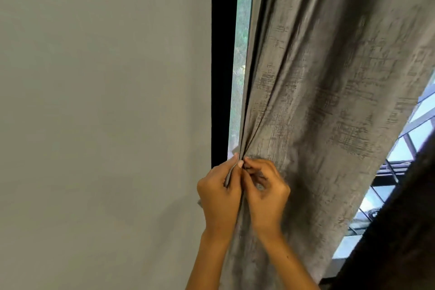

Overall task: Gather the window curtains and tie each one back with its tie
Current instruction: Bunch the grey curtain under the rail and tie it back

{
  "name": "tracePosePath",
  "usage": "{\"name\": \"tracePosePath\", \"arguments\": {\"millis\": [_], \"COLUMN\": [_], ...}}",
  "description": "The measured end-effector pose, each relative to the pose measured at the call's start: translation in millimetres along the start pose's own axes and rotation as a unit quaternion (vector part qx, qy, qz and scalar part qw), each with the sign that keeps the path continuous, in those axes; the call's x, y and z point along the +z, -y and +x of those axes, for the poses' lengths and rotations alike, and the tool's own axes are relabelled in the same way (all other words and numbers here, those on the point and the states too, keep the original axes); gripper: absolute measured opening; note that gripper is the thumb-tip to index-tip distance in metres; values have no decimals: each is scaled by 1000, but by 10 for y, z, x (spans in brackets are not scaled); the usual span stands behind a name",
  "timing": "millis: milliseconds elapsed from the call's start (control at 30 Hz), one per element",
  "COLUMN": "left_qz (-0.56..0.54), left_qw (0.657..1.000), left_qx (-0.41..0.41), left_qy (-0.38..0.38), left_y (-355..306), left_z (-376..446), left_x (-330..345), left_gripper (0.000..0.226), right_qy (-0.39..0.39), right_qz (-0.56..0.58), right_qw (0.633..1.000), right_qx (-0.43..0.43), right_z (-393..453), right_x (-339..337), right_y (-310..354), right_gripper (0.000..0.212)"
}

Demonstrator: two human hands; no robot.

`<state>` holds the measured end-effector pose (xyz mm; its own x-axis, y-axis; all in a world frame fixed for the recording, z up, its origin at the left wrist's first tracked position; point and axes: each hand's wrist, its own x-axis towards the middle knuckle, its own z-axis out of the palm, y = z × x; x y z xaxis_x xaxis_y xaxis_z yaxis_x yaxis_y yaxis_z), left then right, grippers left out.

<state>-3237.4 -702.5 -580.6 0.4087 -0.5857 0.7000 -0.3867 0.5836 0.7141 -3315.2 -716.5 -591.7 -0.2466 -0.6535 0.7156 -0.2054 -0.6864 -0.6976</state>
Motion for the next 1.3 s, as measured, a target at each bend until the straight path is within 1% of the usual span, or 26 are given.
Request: {"name": "tracePosePath", "arguments": {"millis": [100,167,267,333,367,400,433,467,500,533,567,600,633,700,767,800,867,900,967,1000,1067,1133,1167,1200,1267,1300], "left_qz": [-44,-54,-52,-35,-28,-25,-25,-25,-25,-26,-26,-26,-25,-27,-28,-26,-19,-14,-8,-9,-18,-27,-31,-35,-39,-37], "left_qw": [998,997,997,999,999,999,999,999,999,999,999,999,999,999,999,999,1000,1000,1000,1000,1000,1000,999,999,999,999], "left_qx": [-26,-50,-51,-40,-38,-40,-42,-41,-39,-36,-34,-31,-27,-27,-31,-30,-22,-17,-10,-8,4,12,12,10,7,3], "left_qy": [25,17,2,1,0,-1,-1,1,2,2,2,1,1,5,8,7,0,-5,-11,-9,3,12,12,12,20,25], "left_y": [7,-9,-49,-67,-67,-62,-57,-53,-51,-52,-53,-51,-48,-39,-38,-41,-44,-43,-44,-51,-65,-65,-59,-51,-45,-46], "left_z": [22,58,110,137,145,147,143,131,116,100,90,85,85,93,99,95,71,54,17,0,-30,-40,-34,-28,-15,-9], "left_x": [-16,11,40,48,53,61,69,79,88,93,91,86,82,75,79,90,112,127,158,170,179,163,151,140,131,133], "left_gripper": [18,16,11,10,9,6,4,2,2,2,2,1,0,1,3,6,7,7,9,12,19,23,24,24,23,21], "right_qy": [42,69,117,145,122,73,7,-55,-98,-120,-121,-103,-71,-14,17,17,-31,-59,-56,-29,10,20,36,57,84,94], "right_qz": [74,107,131,74,7,-67,-133,-180,-209,-228,-232,-209,-157,-18,49,45,-57,-119,-186,-176,-78,-17,-12,-22,-136,-146], "right_qw": [995,988,974,980,989,994,991,982,973,966,963,968,976,981,981,987,996,991,980,983,997,998,998,997,987,984], "right_qx": [50,85,143,116,82,45,13,-4,1,23,57,96,135,195,188,155,56,13,-33,-27,24,54,52,55,-19,-38], "right_z": [5,1,63,104,116,129,148,172,200,245,304,354,381,402,404,387,310,245,89,16,-50,-56,-44,-38,-55,-60], "right_x": [-55,-78,-140,-215,-255,-294,-326,-351,-374,-407,-444,-483,-509,-520,-495,-463,-384,-351,-275,-227,-152,-119,-135,-134,-146,-157], "right_y": [-34,-16,19,43,38,28,23,14,-4,-33,-73,-126,-162,-193,-215,-202,-159,-157,-116,-93,-14,-3,1,1,-61,-83], "right_gripper": [17,15,22,22,23,27,36,51,71,93,111,123,127,118,90,66,17,9,8,6,10,15,15,16,27,29]}}
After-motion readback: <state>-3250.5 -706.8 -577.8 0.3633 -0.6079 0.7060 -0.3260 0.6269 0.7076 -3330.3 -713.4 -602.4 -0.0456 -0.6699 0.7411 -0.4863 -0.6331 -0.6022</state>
